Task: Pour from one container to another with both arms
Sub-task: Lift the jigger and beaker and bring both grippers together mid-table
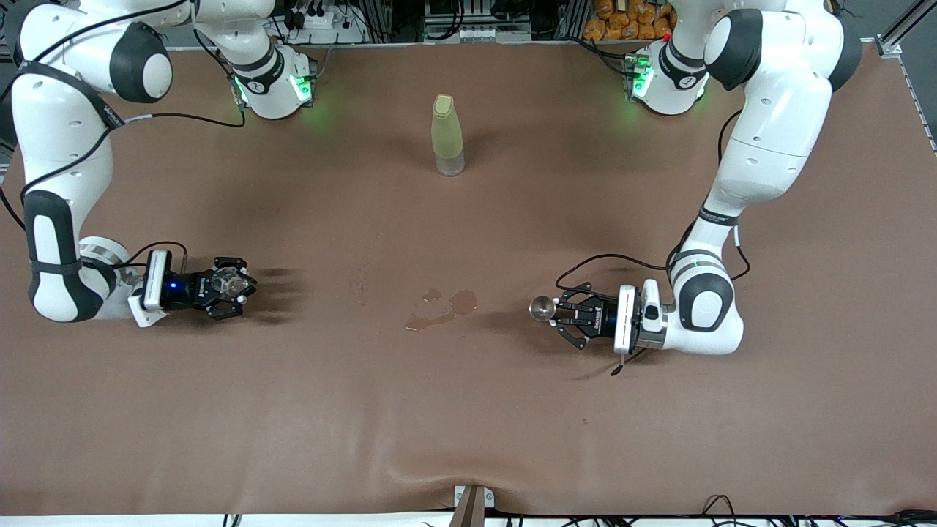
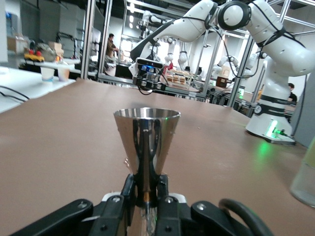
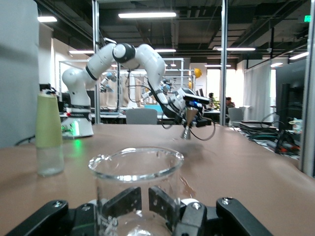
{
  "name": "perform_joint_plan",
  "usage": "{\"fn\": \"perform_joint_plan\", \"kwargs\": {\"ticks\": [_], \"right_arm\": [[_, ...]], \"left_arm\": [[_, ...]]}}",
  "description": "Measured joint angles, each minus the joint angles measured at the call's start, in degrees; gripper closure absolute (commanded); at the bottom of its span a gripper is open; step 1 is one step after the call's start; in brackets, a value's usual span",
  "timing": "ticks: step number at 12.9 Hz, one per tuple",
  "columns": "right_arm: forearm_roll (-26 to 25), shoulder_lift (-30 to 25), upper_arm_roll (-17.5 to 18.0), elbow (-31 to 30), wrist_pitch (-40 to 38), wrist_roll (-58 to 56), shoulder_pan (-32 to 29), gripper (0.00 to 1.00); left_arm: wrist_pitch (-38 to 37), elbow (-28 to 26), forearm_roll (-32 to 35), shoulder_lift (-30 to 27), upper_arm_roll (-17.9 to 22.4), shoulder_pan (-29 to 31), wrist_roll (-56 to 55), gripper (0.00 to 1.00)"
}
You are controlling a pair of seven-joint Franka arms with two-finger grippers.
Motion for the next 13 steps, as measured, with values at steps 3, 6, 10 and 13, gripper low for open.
{"fn": "perform_joint_plan", "kwargs": {"ticks": [3, 6, 10, 13], "right_arm": [[0.0, -4.9, 0.0, -1.1, -0.8, 7.1, 1.5, 1.0], [0.1, -13.0, -1.1, -5.1, 0.0, 14.3, 3.7, 1.0], [2.7, -21.8, -3.0, -11.1, 5.9, 21.0, 9.4, 1.0], [6.6, -25.8, -3.2, -15.6, 10.7, 22.5, 13.8, 1.0]], "left_arm": [[1.9, -0.1, -3.2, 0.4, 0.0, -0.6, 3.6, 1.0], [3.3, 0.0, -3.4, 0.4, 0.0, -1.7, 4.8, 1.0], [3.5, 0.2, -3.4, 0.1, 0.1, -2.0, 4.4, 1.0], [3.8, 0.3, -3.4, 0.0, 0.1, -2.0, 2.1, 1.0]]}}
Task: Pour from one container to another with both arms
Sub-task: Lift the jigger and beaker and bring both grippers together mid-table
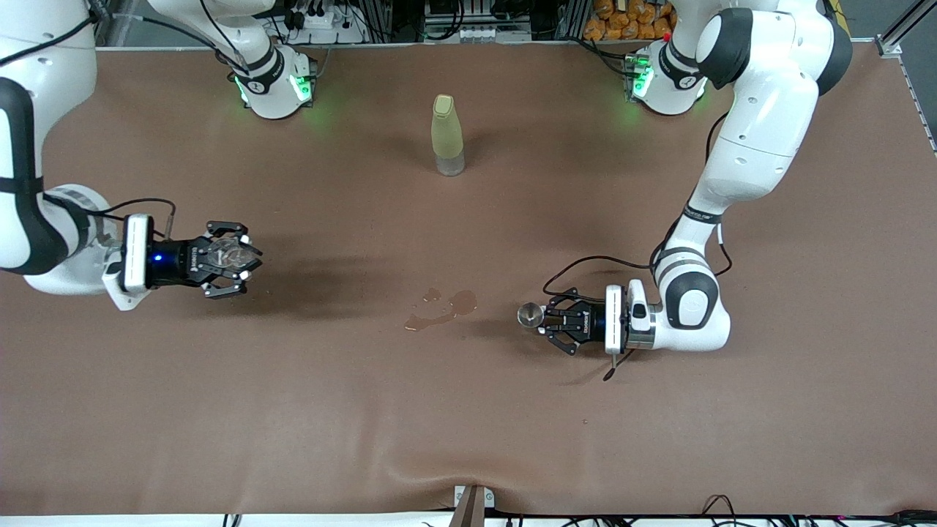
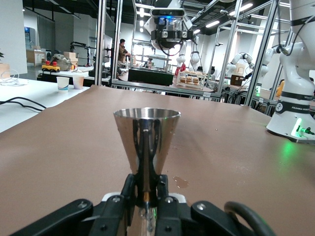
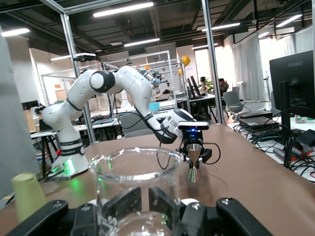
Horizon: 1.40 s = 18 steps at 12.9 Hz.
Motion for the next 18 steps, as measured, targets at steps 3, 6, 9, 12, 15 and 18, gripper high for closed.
{"fn": "perform_joint_plan", "kwargs": {"ticks": [3, 6, 9, 12, 15, 18], "right_arm": [[2.9, -2.4, -0.1, -2.5, 4.1, 1.1, 4.1, 1.0], [6.2, -4.2, -0.1, -3.9, 8.4, 2.1, 8.4, 1.0], [8.5, -5.0, 0.4, -4.8, 11.6, 2.7, 11.9, 1.0], [10.1, -5.0, 3.1, -5.4, 14.6, 3.3, 13.5, 1.0], [12.7, -5.0, 6.5, -6.5, 18.0, 3.4, 14.5, 1.0], [16.1, -5.0, 9.1, -7.4, 21.5, 3.4, 15.8, 1.0]], "left_arm": [[0.4, 0.0, 0.0, -0.1, 0.0, -0.2, 0.9, 1.0], [1.4, 0.0, 0.0, -0.1, -0.2, -1.0, 4.0, 1.0], [3.2, 0.6, 0.0, -0.4, -0.5, -3.2, 5.4, 1.0], [7.4, 0.6, -2.7, -0.4, -0.6, -6.7, 5.5, 1.0], [13.2, 0.1, -13.4, 0.9, -0.2, -13.0, 13.1, 1.0], [18.1, 0.1, -15.9, 1.6, 0.0, -16.5, 15.5, 1.0]]}}
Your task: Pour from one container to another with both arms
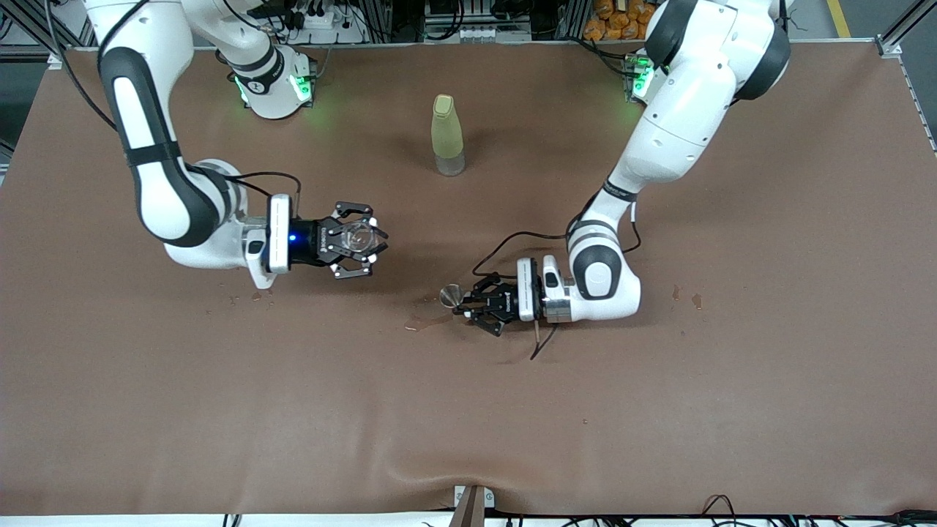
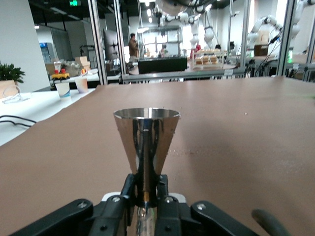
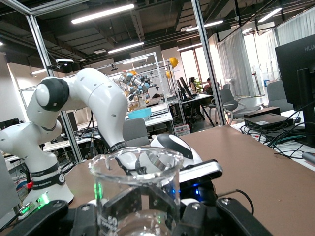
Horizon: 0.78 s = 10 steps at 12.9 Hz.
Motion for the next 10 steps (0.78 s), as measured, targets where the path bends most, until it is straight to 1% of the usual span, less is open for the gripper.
{"fn": "perform_joint_plan", "kwargs": {"ticks": [1, 4, 6, 10], "right_arm": [[1.0, 0.0, 0.6, -0.2, 0.9, 0.0, 0.5, 1.0], [4.1, 0.0, 2.3, -0.4, 3.7, -0.9, 1.5, 1.0], [6.0, 0.1, 3.1, -0.6, 5.0, -1.8, 2.2, 1.0], [6.6, 0.5, 3.2, -1.4, 6.2, -2.2, 2.8, 1.0]], "left_arm": [[1.3, 0.2, -0.3, 0.0, 0.0, -0.7, 0.0, 1.0], [3.7, 0.4, -4.8, 0.0, 0.0, -3.9, 0.0, 1.0], [6.2, 1.1, -6.0, 0.1, 0.1, -6.0, 0.0, 1.0], [8.9, 2.5, -9.2, 0.9, 0.1, -8.9, 3.4, 1.0]]}}
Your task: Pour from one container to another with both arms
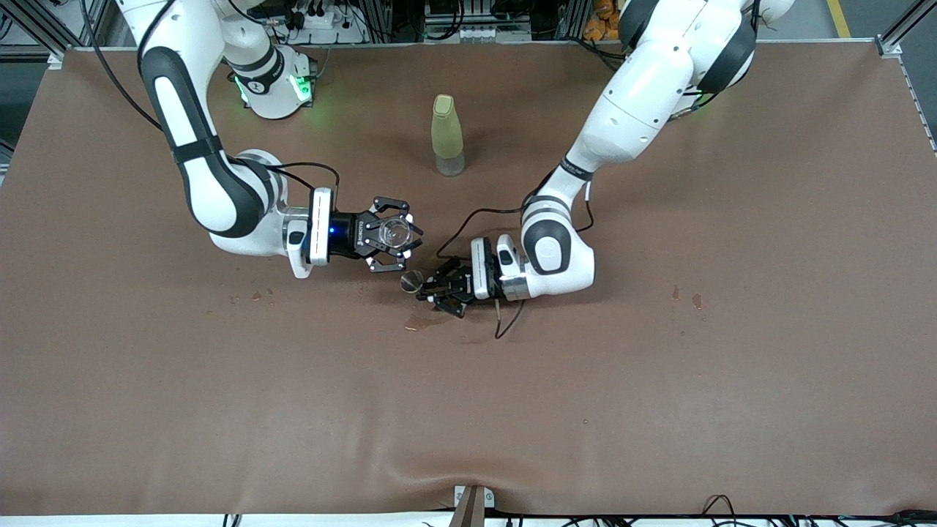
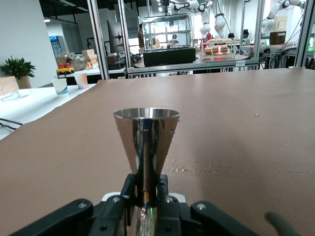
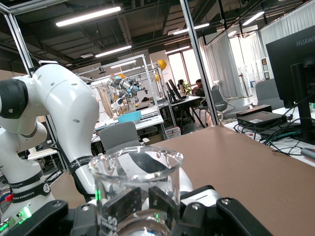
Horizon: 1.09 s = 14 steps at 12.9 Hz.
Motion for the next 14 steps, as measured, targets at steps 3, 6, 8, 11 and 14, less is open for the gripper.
{"fn": "perform_joint_plan", "kwargs": {"ticks": [3, 6, 8, 11, 14], "right_arm": [[0.1, 1.0, 0.0, -0.2, 0.2, -1.1, 0.0, 1.0], [1.7, 3.5, 0.0, -0.4, 0.2, -5.3, 0.0, 1.0], [3.1, 5.5, 0.0, -0.4, 0.1, -8.2, 0.0, 1.0], [3.6, 7.4, 0.0, -0.4, -0.1, -10.4, 0.0, 1.0], [3.7, 8.1, 0.0, -0.4, -0.2, -11.1, 0.0, 1.0]], "left_arm": [[-0.1, 0.7, -1.2, 1.2, 0.0, 0.0, 0.6, 1.0], [-1.1, 1.1, -1.5, 2.1, -0.2, -0.2, 1.2, 1.0], [-2.0, 1.3, -2.0, 2.5, -0.2, -0.2, 1.6, 1.0], [-2.9, 2.0, -3.9, 3.0, -0.2, -0.2, 1.8, 1.0], [-4.3, 2.1, -5.5, 3.5, -0.3, -0.2, 1.9, 1.0]]}}
